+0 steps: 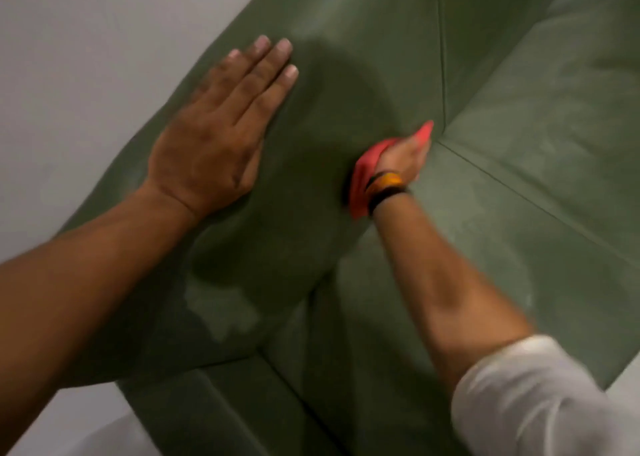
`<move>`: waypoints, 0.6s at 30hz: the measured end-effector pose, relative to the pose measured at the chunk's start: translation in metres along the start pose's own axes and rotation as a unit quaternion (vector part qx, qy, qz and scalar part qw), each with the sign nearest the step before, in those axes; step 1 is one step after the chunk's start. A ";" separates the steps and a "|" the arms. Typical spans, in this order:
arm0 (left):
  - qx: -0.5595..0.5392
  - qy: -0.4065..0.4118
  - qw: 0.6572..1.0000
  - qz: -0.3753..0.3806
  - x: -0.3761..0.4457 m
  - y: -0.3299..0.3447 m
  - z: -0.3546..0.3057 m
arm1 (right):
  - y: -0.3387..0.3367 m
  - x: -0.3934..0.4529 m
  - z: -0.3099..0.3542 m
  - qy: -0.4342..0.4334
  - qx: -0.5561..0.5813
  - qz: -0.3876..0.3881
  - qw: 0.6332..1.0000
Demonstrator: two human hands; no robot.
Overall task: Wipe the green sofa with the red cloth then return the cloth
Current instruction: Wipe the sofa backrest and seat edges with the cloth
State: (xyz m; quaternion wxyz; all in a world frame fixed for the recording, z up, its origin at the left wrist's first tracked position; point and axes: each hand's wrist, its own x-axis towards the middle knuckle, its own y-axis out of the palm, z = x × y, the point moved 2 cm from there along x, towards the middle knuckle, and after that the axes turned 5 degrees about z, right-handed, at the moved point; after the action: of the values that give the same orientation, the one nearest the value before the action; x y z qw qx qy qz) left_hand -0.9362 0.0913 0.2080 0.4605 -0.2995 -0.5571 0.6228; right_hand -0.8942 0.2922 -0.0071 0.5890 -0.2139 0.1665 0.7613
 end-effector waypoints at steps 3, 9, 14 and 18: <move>-0.010 0.005 1.000 -0.008 0.004 -0.002 0.000 | 0.025 0.110 0.041 -0.016 -0.018 -0.021 0.999; -0.025 0.008 0.999 0.023 0.006 -0.005 0.001 | -0.012 0.008 -0.020 0.064 0.031 0.045 0.996; -0.035 -0.001 0.999 0.030 0.007 -0.003 -0.001 | -0.015 0.005 -0.022 0.181 0.033 -0.010 0.983; -0.067 -0.038 0.996 0.044 0.006 0.007 0.005 | 0.000 0.097 0.036 0.033 0.003 0.002 0.999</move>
State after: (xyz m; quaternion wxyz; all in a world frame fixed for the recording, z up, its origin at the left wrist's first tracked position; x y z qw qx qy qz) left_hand -0.9443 0.0950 0.2025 0.3900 -0.3303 -0.6007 0.6148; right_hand -0.9192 0.3907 -0.0270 0.5826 -0.2369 0.1891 0.7541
